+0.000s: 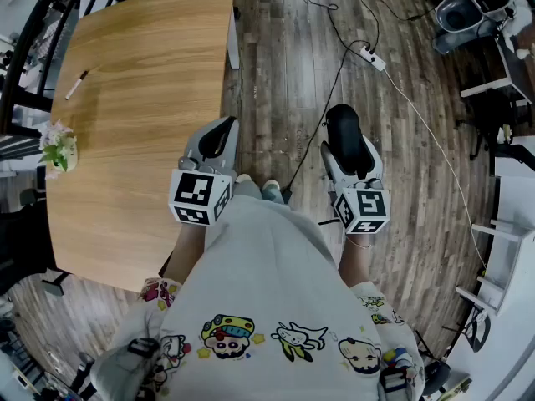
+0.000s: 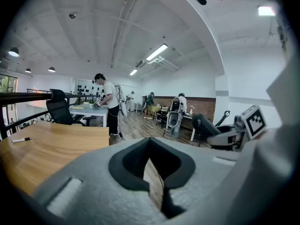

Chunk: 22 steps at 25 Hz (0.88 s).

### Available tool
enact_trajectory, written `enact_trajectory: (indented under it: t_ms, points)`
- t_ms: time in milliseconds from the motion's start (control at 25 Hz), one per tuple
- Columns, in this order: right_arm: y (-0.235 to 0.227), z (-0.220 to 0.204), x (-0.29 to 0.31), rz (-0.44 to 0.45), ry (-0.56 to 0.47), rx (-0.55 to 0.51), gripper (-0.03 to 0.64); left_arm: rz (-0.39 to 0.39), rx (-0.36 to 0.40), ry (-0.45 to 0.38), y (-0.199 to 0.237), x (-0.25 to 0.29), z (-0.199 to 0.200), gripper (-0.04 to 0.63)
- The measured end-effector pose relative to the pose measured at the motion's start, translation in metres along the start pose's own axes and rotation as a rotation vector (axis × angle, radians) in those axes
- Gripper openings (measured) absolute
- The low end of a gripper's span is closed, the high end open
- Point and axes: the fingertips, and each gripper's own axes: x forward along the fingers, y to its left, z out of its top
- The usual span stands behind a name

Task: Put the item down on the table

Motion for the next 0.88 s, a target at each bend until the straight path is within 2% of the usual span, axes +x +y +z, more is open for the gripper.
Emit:
enact_trajectory:
  t_ms: [240,520,880]
  points:
    - [-0.001,0.01,0.002,0.019,-0.043,0.031,0.353,0.0,-0.01,0.004,0.002,0.001,0.001,-0.002]
    - [-0.008,0.011,0.012,0.032,-0.008,0.06,0.353,0.019,-0.022,0.033,0.004,0.009,0.002,-0.002]
    - [-0.036,0.013,0.066,0.054,0.013,0.07,0.353,0.029,-0.027,0.056,0.026,0.069,0.004,-0.002]
